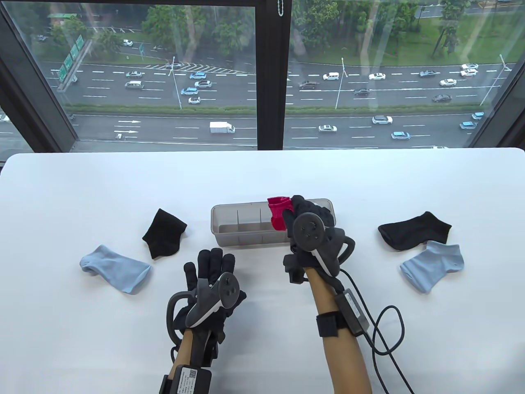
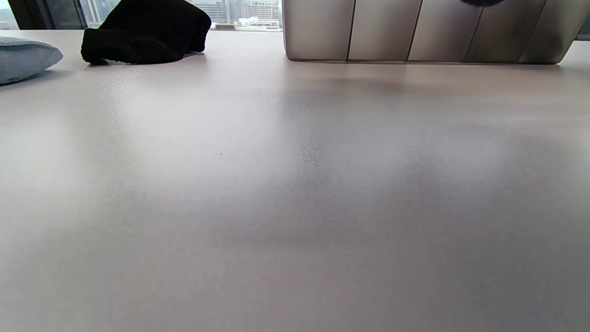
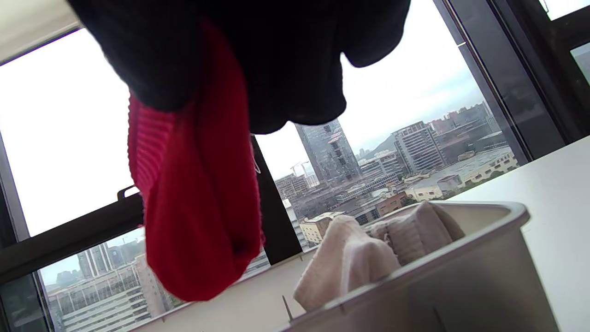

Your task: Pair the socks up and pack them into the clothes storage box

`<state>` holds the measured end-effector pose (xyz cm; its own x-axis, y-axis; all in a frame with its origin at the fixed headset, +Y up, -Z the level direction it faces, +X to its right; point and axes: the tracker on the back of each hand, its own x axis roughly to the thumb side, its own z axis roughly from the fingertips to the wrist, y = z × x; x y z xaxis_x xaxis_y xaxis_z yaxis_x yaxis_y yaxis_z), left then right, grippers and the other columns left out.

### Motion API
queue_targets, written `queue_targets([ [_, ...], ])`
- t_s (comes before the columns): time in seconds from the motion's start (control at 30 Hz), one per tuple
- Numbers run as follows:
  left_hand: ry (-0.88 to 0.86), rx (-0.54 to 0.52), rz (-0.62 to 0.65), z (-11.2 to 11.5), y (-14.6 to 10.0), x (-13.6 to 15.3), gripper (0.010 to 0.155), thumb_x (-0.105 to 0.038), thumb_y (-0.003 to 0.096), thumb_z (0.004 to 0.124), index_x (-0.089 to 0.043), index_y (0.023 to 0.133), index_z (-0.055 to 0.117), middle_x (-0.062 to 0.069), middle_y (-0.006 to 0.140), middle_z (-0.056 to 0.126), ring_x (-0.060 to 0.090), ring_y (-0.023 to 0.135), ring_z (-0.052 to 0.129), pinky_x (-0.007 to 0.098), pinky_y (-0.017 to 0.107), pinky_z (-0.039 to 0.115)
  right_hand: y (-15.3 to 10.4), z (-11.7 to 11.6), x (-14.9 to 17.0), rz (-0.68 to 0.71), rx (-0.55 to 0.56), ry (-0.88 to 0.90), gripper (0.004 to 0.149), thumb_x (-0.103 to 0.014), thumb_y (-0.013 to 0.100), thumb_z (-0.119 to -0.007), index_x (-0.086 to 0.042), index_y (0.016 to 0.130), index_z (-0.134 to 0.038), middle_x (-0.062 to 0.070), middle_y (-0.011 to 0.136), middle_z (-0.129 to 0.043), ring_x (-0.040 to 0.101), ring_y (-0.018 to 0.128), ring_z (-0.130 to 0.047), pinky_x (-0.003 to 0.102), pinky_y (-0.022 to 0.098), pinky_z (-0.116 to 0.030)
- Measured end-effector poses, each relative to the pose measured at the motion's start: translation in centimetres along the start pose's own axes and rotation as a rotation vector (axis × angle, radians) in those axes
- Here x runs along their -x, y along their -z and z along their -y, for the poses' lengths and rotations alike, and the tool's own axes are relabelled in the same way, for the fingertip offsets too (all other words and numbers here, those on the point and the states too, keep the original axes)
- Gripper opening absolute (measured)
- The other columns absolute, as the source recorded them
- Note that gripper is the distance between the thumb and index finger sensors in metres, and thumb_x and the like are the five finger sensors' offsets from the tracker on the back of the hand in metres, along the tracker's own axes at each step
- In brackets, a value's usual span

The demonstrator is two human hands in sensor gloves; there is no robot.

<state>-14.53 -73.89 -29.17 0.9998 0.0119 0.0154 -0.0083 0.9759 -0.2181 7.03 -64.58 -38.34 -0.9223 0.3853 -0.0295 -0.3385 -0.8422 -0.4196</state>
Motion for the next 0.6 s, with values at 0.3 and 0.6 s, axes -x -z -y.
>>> queue_targets([
  [0.3, -0.041, -0.025, 0.002, 0.1, 0.1, 0.4, 0.08, -0.061, 0.0514, 0.052, -0.036, 0.106, -0.001, -0.008, 0.118, -0.009, 0.023, 0.112, -0.009, 0.051, 0.084, 0.003, 0.9, -6.3, -1.5, -0.017, -0.04, -0.198, 0.046, -0.043, 0.053, -0.083, -0.021, 0.094, -0.08, 0.012, 0.105, -0.08, 0.033, 0.097, -0.076, 0.049, 0.082, -0.052],
  [0.6, -0.033, -0.029, -0.004, 0.1, 0.0, 0.5, 0.08, -0.061, 0.0516, 0.051, -0.036, 0.106, -0.001, -0.007, 0.118, -0.01, 0.024, 0.112, -0.009, 0.051, 0.084, 0.004, -0.1, -8.0, -1.5, 0.008, -0.158, -0.198, 0.051, -0.047, 0.058, -0.068, -0.021, 0.101, -0.073, 0.012, 0.121, -0.054, 0.037, 0.111, -0.046, 0.051, 0.085, -0.036],
])
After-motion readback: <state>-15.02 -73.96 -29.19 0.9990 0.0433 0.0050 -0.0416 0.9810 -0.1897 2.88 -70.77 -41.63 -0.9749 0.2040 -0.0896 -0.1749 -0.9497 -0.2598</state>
